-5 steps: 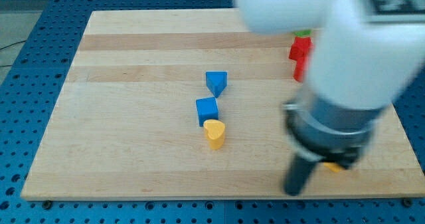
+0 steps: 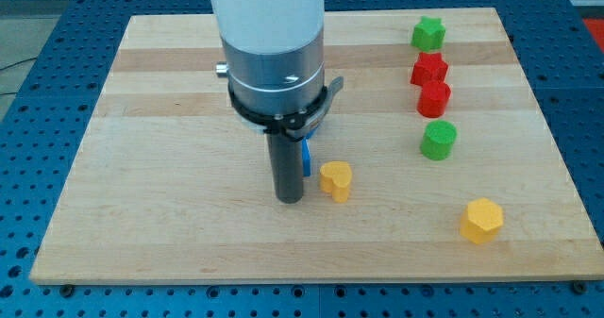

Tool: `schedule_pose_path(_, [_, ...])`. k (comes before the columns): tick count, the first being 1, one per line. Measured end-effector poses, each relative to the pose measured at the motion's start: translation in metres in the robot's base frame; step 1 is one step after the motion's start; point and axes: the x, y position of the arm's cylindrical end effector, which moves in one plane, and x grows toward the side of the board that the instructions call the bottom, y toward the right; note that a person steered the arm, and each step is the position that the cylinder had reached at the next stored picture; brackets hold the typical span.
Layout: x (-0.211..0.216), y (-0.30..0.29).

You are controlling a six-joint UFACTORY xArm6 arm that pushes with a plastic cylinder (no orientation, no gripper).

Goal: Push the yellow heart into the yellow hexagon

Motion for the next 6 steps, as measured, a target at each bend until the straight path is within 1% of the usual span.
schedule_pose_path(1, [-0.013, 0.062])
schedule_pose_path(2, [-0.036, 0.05])
schedule_pose_path(3, [-0.043, 0.068])
schedule_pose_path(4, [-0.024, 0.13])
schedule_pose_path(5, [-0.01, 0.163])
schedule_pose_path(6, [-0.01, 0.15])
